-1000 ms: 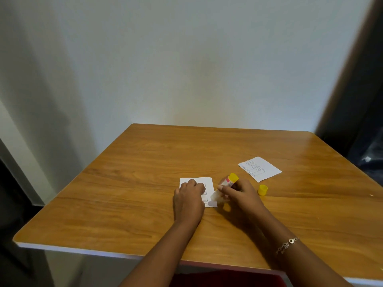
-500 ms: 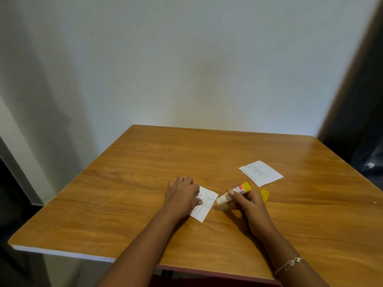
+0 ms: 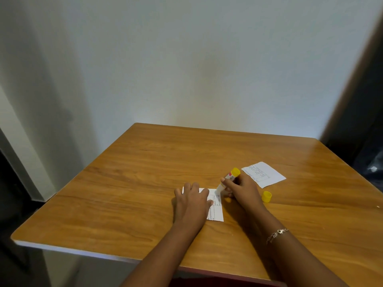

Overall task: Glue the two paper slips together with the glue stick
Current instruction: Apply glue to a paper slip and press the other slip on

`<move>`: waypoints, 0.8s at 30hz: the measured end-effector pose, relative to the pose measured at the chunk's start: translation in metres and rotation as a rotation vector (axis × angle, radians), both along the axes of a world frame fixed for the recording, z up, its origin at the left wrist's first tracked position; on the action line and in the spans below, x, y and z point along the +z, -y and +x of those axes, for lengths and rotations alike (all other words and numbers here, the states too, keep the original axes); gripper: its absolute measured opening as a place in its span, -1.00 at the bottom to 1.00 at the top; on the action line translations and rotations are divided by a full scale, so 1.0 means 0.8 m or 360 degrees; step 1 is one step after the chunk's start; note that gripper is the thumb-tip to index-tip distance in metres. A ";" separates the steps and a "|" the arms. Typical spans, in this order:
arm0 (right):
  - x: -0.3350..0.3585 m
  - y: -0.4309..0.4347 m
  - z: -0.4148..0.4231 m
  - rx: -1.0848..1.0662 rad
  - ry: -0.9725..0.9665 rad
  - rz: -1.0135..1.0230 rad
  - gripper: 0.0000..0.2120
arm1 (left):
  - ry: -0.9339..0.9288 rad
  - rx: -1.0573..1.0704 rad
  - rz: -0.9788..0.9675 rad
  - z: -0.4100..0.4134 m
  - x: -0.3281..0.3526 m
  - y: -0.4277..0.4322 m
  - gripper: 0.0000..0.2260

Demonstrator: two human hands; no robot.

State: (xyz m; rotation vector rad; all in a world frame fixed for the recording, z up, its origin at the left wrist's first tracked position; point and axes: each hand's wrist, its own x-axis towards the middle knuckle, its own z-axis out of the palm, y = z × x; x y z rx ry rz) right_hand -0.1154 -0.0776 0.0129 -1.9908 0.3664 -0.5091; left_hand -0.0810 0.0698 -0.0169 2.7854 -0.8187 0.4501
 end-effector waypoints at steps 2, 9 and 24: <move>0.005 -0.001 0.007 0.0000 -0.0068 -0.0124 -0.84 | -0.0010 0.0007 0.0002 0.000 0.001 0.000 -0.75; 0.011 -0.006 0.017 0.0057 -0.0166 -0.0405 -0.85 | -0.0063 0.0024 -0.0001 -0.001 0.004 0.001 -0.75; 0.014 -0.017 -0.026 0.0206 -0.0194 -0.0524 -0.82 | -0.0138 0.0023 0.0040 -0.004 0.017 -0.001 -0.84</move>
